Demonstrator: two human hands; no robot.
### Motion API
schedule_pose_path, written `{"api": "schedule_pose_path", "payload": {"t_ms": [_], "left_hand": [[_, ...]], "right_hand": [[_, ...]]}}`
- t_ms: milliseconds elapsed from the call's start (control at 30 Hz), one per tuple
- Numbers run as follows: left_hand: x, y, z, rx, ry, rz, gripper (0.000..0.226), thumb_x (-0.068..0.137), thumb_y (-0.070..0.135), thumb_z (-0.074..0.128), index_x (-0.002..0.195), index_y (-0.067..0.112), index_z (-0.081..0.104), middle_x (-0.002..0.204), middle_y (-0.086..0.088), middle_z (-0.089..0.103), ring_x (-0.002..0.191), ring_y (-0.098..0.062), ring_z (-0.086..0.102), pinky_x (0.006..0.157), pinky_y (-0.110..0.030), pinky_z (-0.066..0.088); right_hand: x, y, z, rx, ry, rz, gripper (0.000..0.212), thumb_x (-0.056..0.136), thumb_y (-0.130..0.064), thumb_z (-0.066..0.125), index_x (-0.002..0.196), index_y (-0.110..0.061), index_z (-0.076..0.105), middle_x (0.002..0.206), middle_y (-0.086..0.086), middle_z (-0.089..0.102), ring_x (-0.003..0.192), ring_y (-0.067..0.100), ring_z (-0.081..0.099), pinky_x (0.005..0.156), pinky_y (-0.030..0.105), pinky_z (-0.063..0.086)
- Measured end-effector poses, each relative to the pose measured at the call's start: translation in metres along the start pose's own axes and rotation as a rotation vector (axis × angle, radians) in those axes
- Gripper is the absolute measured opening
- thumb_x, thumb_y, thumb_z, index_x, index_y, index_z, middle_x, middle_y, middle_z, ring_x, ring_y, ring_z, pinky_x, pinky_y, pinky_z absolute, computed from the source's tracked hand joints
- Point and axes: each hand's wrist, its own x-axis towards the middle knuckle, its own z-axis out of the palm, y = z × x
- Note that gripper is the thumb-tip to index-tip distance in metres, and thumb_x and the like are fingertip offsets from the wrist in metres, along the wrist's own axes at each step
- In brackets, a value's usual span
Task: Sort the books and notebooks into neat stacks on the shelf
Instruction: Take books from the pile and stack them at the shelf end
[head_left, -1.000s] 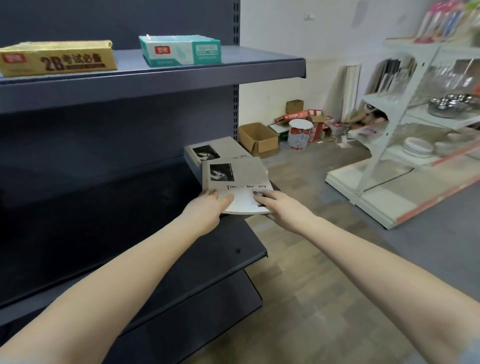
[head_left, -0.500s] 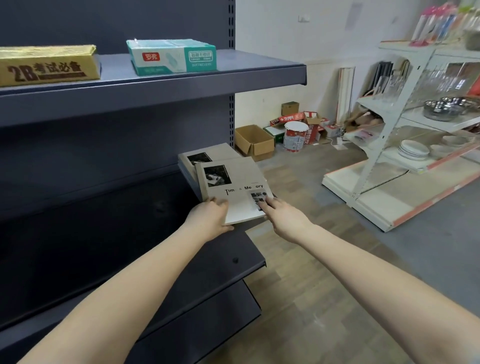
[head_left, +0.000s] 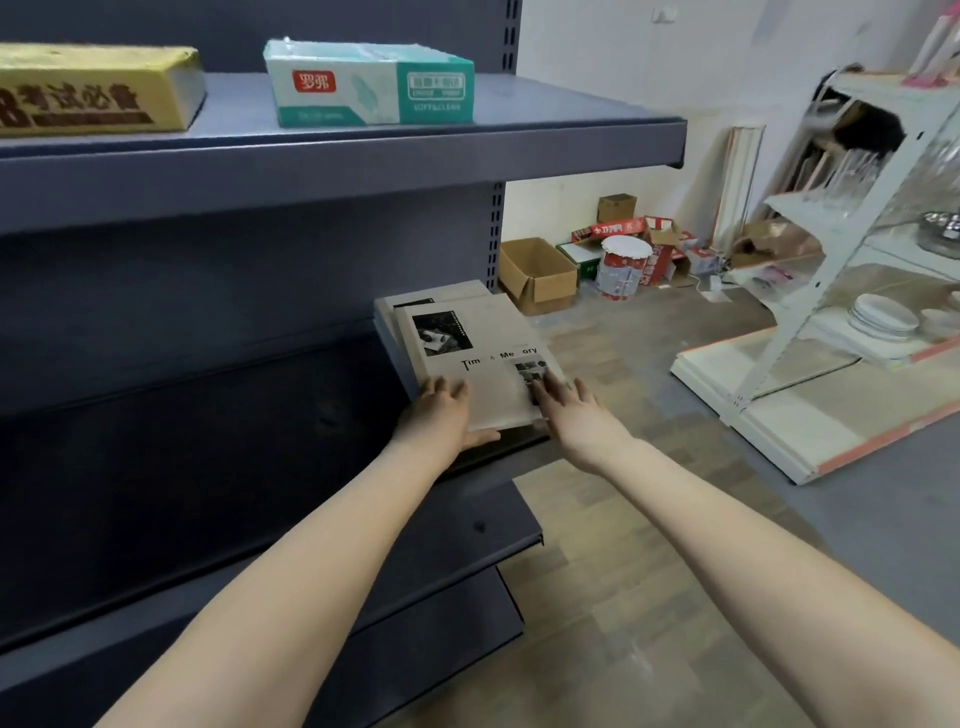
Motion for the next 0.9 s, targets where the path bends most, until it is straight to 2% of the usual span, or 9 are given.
{"api": "schedule_pose_path", "payload": {"t_ms": [133,267,400,467,700,900], "left_hand": [[0.014,-0.004,0.004,-0.069,0.037,-0.036,0.087,0.084,0.063,0.049,0.145,0.005,0.026,0.149,-0.019,0.026,0.14,-0.032,0.017,0.113,-0.04,0.025],[0.023,-0.012,0.009,-0.192,0.094,-0.047,0.078,0.084,0.058,0.054,0.14,0.008,0.032,0.152,-0.018,0.02,0.143,-0.031,0.009,0.114,-0.045,0.022],[0.028,-0.017,0.019,-0.204,0.126,-0.061,0.082,0.087,0.059,0.049,0.146,0.008,0.023,0.157,-0.017,0.004,0.145,-0.031,-0.006,0.118,-0.044,0.009],[0.033,-0.018,0.018,-0.209,0.124,-0.06,0.083,0.088,0.059,0.046,0.147,0.007,0.019,0.157,-0.016,0.001,0.144,-0.031,-0.008,0.118,-0.044,0.007],[0.042,-0.022,0.017,-0.221,0.133,-0.056,0.086,0.088,0.059,0.044,0.148,0.006,0.014,0.157,-0.018,-0.002,0.144,-0.033,-0.01,0.117,-0.045,0.005],[0.044,-0.023,0.02,-0.233,0.17,-0.031,0.082,0.088,0.055,0.048,0.145,0.004,0.02,0.156,-0.02,0.001,0.144,-0.034,-0.008,0.116,-0.044,0.006]], "right_hand": [[0.017,0.003,-0.004,0.0,0.016,-0.03,0.057,0.101,-0.03,0.036,0.151,-0.017,0.012,0.159,0.009,0.005,0.138,0.039,0.019,0.111,0.046,0.025],[0.034,0.003,-0.006,0.007,0.016,-0.05,0.059,0.1,-0.03,0.039,0.151,-0.017,0.013,0.158,0.011,0.006,0.137,0.036,0.023,0.113,0.041,0.023],[0.044,0.004,-0.009,0.006,0.036,-0.099,0.057,0.101,-0.025,0.039,0.15,-0.012,0.013,0.158,0.012,0.007,0.139,0.033,0.022,0.112,0.035,0.018],[0.048,0.004,-0.013,-0.004,0.05,-0.131,0.057,0.101,-0.024,0.039,0.15,-0.011,0.012,0.158,0.011,0.006,0.142,0.029,0.019,0.111,0.031,0.015],[0.064,0.008,-0.019,0.076,0.032,-0.114,0.058,0.1,-0.027,0.042,0.151,-0.02,0.015,0.159,0.003,0.005,0.138,0.031,0.025,0.11,0.032,0.021],[0.074,0.015,-0.018,0.195,0.014,-0.121,0.058,0.093,-0.026,0.056,0.146,-0.021,0.032,0.156,0.004,0.019,0.136,0.032,0.033,0.114,0.038,0.026]]}}
